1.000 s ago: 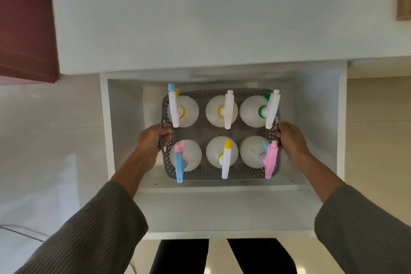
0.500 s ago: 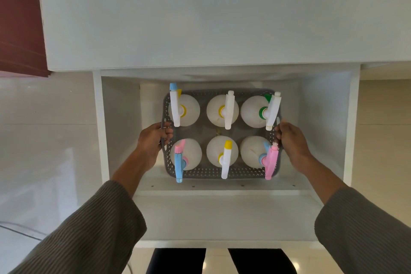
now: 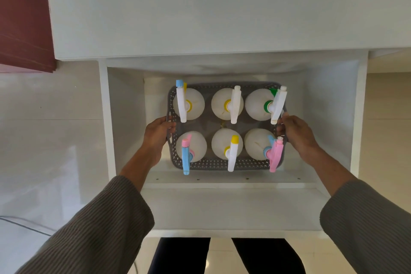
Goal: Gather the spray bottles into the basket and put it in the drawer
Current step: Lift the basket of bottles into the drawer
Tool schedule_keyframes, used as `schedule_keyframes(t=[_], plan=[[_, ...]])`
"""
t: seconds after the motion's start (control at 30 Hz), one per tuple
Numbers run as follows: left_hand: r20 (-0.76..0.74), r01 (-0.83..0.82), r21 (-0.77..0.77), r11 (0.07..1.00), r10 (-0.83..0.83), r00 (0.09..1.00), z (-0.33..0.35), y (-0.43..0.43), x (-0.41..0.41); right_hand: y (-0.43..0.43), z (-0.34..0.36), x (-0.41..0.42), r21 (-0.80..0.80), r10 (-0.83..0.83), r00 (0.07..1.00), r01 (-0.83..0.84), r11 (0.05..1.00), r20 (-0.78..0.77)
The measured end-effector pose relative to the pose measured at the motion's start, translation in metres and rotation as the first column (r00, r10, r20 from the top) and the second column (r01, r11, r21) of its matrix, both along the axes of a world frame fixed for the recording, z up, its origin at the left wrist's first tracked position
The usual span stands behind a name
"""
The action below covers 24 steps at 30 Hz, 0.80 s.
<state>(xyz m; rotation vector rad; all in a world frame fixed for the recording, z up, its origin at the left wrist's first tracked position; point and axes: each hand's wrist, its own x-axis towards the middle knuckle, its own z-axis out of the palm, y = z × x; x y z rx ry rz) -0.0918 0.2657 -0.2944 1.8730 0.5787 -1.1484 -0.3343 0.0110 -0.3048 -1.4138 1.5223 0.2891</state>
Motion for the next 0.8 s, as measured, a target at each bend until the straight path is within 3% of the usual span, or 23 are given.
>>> schedule_keyframes(t=[0.13,0.27,0.43,0.53,0.57,0.6,0.67,0.73,0.8], plan=[[0.035,-0.03,-0.038,0.999,0.031,0.999,0.021,0.009,-0.008,0.004,0.018,-0.011,-0.151,0.236,0.969,-0.245,0.958,-0.077],[0.012,-0.112,-0.063,0.992,0.113,0.993,0.048,0.03,-0.022,0.018,0.046,-0.026,-0.185,0.251,0.965,-0.26,0.948,-0.072],[-0.03,-0.092,-0.124,0.988,0.089,0.996,0.1,0.057,-0.055,0.051,0.102,-0.053,-0.2,0.237,0.971,-0.229,0.953,0.018],[0.103,0.042,-0.119,0.992,-0.029,0.994,0.136,0.072,-0.09,0.084,0.14,-0.064,-0.254,0.306,0.951,-0.286,0.924,0.042],[0.219,0.197,-0.065,0.978,-0.179,0.959,0.146,0.079,-0.105,0.097,0.152,-0.067,-0.272,0.342,0.939,-0.318,0.908,0.042],[0.337,0.379,0.033,0.925,-0.367,0.867,0.155,0.089,-0.121,0.112,0.163,-0.072,-0.291,0.388,0.921,-0.36,0.886,0.042],[0.512,0.624,0.24,0.744,-0.643,0.57,0.164,0.108,-0.155,0.143,0.18,-0.083,-0.341,0.491,0.871,-0.453,0.824,0.028],[0.555,0.733,0.346,0.586,-0.758,0.344,0.168,0.127,-0.184,0.175,0.19,-0.096,-0.402,0.581,0.814,-0.533,0.745,-0.002],[0.475,0.82,0.416,0.393,-0.863,0.173,0.163,0.143,-0.206,0.203,0.19,-0.109,-0.452,0.648,0.759,-0.6,0.66,-0.063]])
